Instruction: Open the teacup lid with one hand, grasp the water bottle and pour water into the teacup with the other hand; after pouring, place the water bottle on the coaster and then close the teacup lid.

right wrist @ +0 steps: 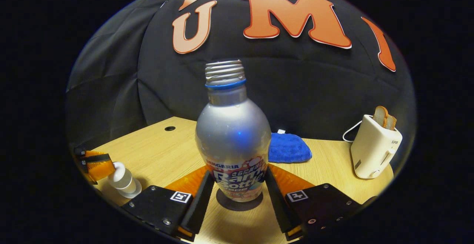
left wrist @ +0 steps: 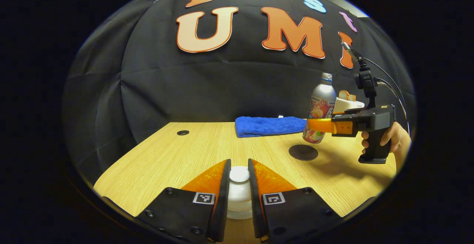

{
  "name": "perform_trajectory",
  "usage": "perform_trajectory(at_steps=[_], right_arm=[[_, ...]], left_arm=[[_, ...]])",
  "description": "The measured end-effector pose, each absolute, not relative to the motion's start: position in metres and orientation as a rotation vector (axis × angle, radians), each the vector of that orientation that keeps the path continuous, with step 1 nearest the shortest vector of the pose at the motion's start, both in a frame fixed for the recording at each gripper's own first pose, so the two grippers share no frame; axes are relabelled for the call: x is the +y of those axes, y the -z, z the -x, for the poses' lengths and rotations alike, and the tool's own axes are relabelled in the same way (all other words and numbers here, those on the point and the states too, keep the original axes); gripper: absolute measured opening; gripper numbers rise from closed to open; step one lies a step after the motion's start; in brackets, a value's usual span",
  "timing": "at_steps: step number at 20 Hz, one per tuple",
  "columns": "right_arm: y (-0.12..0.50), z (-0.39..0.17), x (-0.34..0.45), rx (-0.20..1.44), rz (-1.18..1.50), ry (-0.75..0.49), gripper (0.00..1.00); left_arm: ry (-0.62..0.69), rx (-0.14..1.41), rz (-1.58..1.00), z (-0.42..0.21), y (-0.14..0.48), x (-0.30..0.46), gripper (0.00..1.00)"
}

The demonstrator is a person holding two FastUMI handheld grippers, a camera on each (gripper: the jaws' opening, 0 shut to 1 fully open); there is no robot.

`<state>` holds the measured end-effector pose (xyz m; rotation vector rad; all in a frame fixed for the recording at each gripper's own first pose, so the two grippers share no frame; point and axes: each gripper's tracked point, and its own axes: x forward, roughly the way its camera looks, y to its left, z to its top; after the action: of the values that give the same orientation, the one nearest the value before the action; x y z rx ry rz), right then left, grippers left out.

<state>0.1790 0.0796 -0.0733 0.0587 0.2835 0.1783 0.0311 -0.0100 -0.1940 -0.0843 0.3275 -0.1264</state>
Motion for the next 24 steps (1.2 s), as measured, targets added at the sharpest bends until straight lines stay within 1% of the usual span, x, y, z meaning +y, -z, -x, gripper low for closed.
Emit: perform_trajectory(at_steps=[5,6,7,8,9,10,11,12,14,15,16,17,18,19,20,21,23,24], right_arm=[[0.077,-0.177,0.082,0.303,-0.086,-0.182,0.78],[0.079,-0.178,0.083,0.306,-0.089,-0.185,0.78],[0.079,-0.178,0.083,0.309,-0.090,-0.187,0.78],[0.080,-0.178,0.083,0.311,-0.088,-0.188,0.78],[0.080,-0.178,0.084,0.314,-0.087,-0.190,0.75],[0.080,-0.178,0.084,0.316,-0.087,-0.192,0.75],[0.080,-0.177,0.085,0.320,-0.088,-0.196,0.78],[0.082,-0.178,0.084,0.325,-0.092,-0.195,0.78],[0.084,-0.176,0.085,0.338,-0.095,-0.195,0.78],[0.084,-0.176,0.085,0.342,-0.098,-0.192,0.78],[0.085,-0.176,0.086,0.350,-0.105,-0.191,0.78],[0.088,-0.174,0.087,0.365,-0.115,-0.194,0.78],[0.092,-0.172,0.087,0.385,-0.122,-0.192,0.78],[0.095,-0.171,0.088,0.405,-0.125,-0.191,0.78],[0.098,-0.170,0.087,0.420,-0.122,-0.186,0.78],[0.103,-0.171,0.087,0.429,-0.115,-0.182,0.78],[0.110,-0.174,0.086,0.441,-0.100,-0.169,0.78],[0.115,-0.176,0.085,0.448,-0.091,-0.163,0.78]], left_arm=[[0.129,0.363,0.083,-0.030,0.212,-0.011,0.33],[0.132,0.363,0.090,-0.029,0.212,-0.012,0.30],[0.134,0.367,0.093,-0.028,0.212,-0.012,0.33],[0.132,0.369,0.091,-0.028,0.211,-0.012,0.33],[0.131,0.377,0.087,-0.027,0.213,-0.011,0.33],[0.129,0.378,0.085,-0.027,0.212,-0.011,0.33],[0.124,0.382,0.089,-0.027,0.214,-0.010,0.33],[0.119,0.383,0.094,-0.027,0.214,-0.009,0.33],[0.117,0.379,0.099,-0.026,0.213,-0.010,0.37],[0.115,0.376,0.095,-0.026,0.211,-0.009,0.35],[0.112,0.376,0.094,-0.026,0.211,-0.008,0.38],[0.109,0.371,0.096,-0.025,0.209,-0.007,0.46],[0.104,0.363,0.098,-0.025,0.205,-0.005,0.49],[0.099,0.354,0.098,-0.026,0.202,-0.004,0.55],[0.094,0.342,0.096,-0.027,0.198,-0.002,0.54],[0.090,0.331,0.093,-0.027,0.195,-0.002,0.58],[0.084,0.321,0.088,-0.027,0.192,-0.001,0.72],[0.083,0.318,0.086,-0.027,0.190,0.000,0.65]])
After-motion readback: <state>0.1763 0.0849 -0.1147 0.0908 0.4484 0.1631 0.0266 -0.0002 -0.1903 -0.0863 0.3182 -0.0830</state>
